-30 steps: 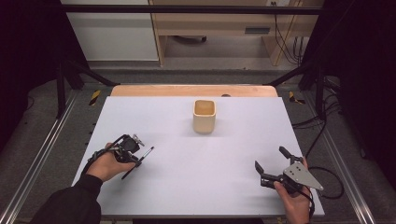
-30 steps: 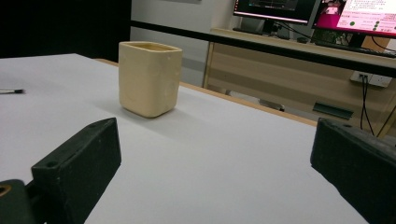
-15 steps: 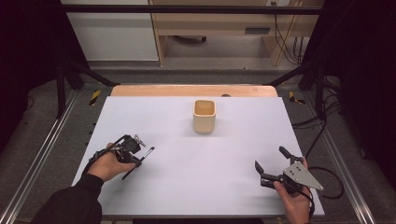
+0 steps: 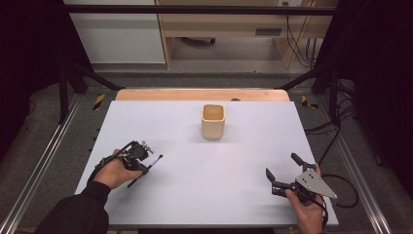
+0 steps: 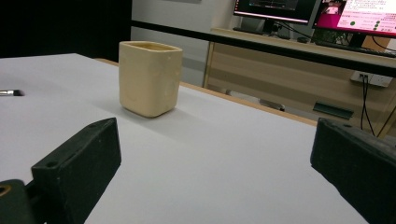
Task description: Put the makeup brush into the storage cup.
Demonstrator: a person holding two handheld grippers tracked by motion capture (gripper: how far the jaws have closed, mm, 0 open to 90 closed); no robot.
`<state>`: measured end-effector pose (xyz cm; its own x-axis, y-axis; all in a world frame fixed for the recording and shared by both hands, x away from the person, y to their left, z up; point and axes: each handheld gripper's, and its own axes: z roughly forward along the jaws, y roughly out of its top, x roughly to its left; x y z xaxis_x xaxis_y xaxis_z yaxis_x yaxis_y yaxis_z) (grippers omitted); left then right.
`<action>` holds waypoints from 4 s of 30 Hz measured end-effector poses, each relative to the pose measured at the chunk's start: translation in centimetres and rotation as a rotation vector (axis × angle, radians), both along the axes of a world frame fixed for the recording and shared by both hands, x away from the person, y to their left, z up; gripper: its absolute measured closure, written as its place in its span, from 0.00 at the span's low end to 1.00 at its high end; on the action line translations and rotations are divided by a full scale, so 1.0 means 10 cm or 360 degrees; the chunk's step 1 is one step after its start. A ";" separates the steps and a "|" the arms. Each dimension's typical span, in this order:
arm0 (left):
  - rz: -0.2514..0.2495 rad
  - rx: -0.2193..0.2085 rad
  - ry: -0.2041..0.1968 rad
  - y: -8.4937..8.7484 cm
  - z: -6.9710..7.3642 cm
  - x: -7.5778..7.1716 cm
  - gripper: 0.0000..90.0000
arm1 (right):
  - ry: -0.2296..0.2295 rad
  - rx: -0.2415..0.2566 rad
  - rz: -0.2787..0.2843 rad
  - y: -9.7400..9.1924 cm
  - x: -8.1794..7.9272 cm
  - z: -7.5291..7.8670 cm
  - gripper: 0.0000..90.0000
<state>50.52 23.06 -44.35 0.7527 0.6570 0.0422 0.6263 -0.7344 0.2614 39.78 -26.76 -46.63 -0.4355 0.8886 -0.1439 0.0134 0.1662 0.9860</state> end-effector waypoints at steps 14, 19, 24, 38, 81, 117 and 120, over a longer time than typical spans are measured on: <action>-0.0038 0.0024 -0.0033 -0.01 0.00 -0.03 0.93 | 0.0001 -0.0005 0.0001 0.00 0.00 0.00 0.02; -0.0049 -0.0008 -0.0090 0.00 0.07 -0.04 0.93 | 0.0001 -0.0005 0.0001 0.00 0.00 0.00 0.02; -0.0061 -0.0040 -0.0134 0.00 0.16 -0.06 0.93 | 0.0001 -0.0006 0.0000 0.01 0.01 0.00 0.02; -0.0085 -0.0152 -0.0273 0.00 0.36 -0.10 0.93 | 0.0036 0.0038 0.0031 0.02 0.02 -0.01 0.02; -0.0213 -0.0669 -0.0670 -0.59 0.60 -0.31 0.93 | 0.0102 0.0165 0.0183 0.21 -0.02 0.02 0.01; -0.0166 -0.1101 -0.0984 -0.98 0.67 -0.46 0.93 | 0.0286 0.0293 0.0576 1.53 0.54 0.99 0.28; -0.0160 -0.1113 -0.0997 -0.99 0.66 -0.45 0.93 | 0.0312 0.0328 0.0600 1.58 0.59 0.93 0.34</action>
<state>45.98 13.12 -37.76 0.7812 0.6192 0.0791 0.1647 -0.3268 0.9306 45.64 -10.99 -37.28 -0.7346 0.6648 0.1359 0.1787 -0.0036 0.9839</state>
